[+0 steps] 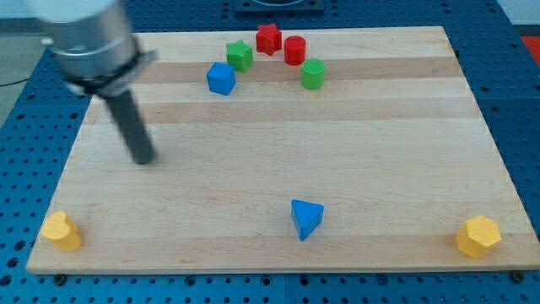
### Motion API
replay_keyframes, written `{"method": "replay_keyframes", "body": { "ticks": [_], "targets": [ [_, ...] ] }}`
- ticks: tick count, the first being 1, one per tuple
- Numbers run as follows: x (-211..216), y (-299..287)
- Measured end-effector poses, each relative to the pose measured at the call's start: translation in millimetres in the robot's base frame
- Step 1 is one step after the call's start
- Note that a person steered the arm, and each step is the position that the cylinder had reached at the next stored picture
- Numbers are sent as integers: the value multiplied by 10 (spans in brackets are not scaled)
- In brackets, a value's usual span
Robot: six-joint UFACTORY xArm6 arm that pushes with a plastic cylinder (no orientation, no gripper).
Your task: Push the yellow heart towards the the center left
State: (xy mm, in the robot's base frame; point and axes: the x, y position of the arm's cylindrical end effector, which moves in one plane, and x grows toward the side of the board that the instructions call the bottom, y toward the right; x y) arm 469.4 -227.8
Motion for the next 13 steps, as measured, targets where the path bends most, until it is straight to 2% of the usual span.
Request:
{"method": "replay_keyframes", "body": {
  "ticks": [1,2,4,5,8,11,13],
  "targets": [
    [97,-751],
    [132,-773],
    [1273,-759],
    [1483,-697],
    [1103,-194],
    [423,-30],
    [253,686]
  ]
}}
